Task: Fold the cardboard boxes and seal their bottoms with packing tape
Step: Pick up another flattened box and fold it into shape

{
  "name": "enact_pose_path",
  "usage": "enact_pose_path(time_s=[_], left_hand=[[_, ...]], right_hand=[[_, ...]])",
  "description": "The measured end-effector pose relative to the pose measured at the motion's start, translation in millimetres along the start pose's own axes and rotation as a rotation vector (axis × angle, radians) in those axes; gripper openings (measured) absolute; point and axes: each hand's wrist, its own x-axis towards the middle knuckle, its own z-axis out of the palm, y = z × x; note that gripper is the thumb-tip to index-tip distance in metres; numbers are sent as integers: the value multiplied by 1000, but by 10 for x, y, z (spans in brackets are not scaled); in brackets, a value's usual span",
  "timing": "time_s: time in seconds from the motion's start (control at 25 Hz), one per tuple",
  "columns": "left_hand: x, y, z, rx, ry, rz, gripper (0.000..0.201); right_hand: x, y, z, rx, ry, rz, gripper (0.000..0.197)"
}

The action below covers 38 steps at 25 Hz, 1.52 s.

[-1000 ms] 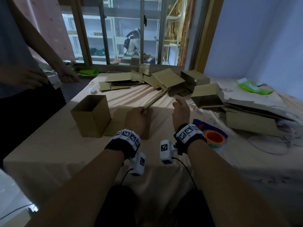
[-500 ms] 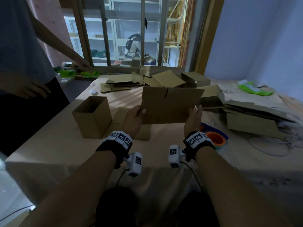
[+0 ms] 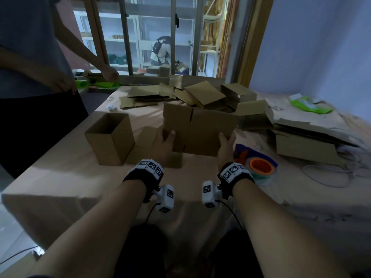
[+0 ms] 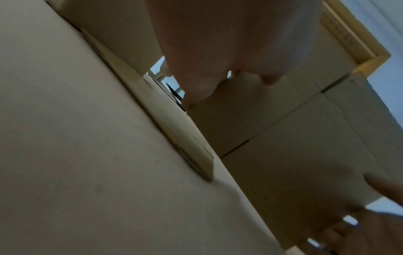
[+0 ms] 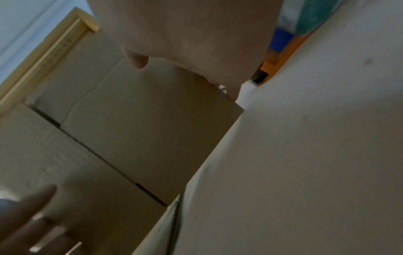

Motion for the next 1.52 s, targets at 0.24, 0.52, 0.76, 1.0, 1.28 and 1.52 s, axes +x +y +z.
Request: enact_pose_path(time_s=[0.24,0.52,0.76,1.0,1.28,1.52], left_hand=[[27,-332,64,-176,31,-141,69],[19,-507,97,-154,111,-95,56],[-54,-468,117,-136,104,49,60],[-65,-455,115,-25,120,168,73],[-28,-499,148,-38,117,183,83],[-48,-487,146,-84,162,183,93]], right_hand=[[21,171,-14,-53,-22,25,55],[103,277,-153,-60,-101,54,41],[259,537,-286,-137,-73,85,36],[307,516,-264,-279,-106,1,36],[289,480,-307,-334,-92,-57,38],[272,507,-253,-267,-15,-31,27]])
